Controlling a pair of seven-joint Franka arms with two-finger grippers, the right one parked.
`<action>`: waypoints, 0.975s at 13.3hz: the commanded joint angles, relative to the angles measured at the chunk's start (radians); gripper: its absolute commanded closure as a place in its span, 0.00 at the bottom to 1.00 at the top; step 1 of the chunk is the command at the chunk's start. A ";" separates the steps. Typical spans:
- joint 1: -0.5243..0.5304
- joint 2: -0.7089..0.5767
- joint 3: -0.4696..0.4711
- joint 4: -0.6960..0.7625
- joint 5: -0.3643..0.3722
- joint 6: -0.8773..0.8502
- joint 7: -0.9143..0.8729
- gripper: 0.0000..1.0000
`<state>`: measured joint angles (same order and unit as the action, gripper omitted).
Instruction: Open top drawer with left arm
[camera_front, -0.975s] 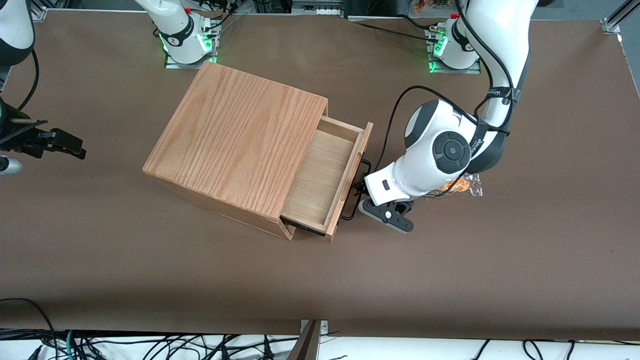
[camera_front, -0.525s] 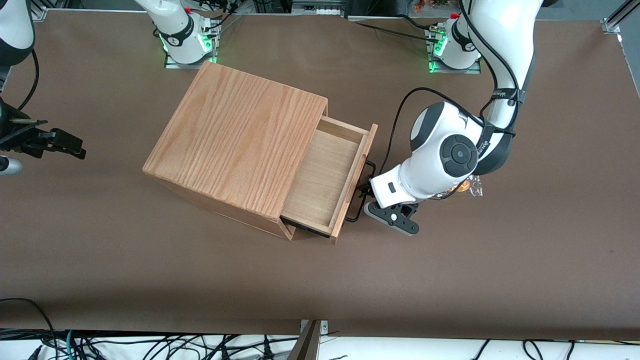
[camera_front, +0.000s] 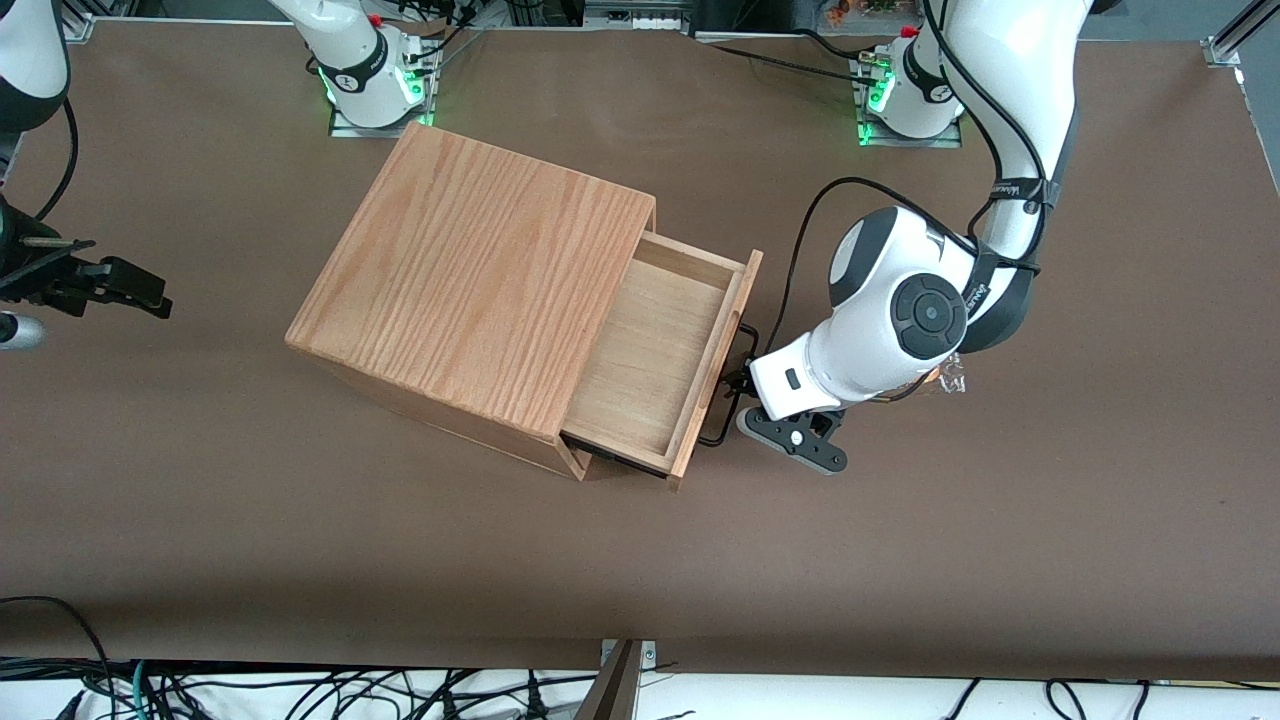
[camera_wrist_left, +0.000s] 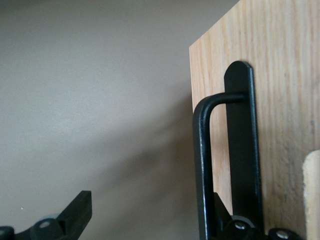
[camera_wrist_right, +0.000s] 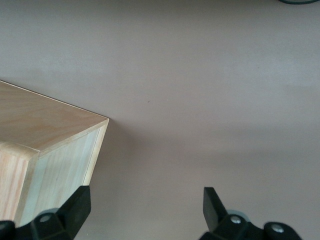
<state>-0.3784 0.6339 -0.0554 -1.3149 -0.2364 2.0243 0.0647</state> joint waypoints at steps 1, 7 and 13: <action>0.029 -0.017 0.028 0.017 0.075 -0.038 0.030 0.00; 0.036 -0.043 0.026 0.022 -0.128 -0.101 0.026 0.00; 0.082 -0.089 0.035 0.120 -0.172 -0.347 0.030 0.00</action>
<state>-0.3314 0.5798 -0.0247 -1.2497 -0.4008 1.7880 0.0691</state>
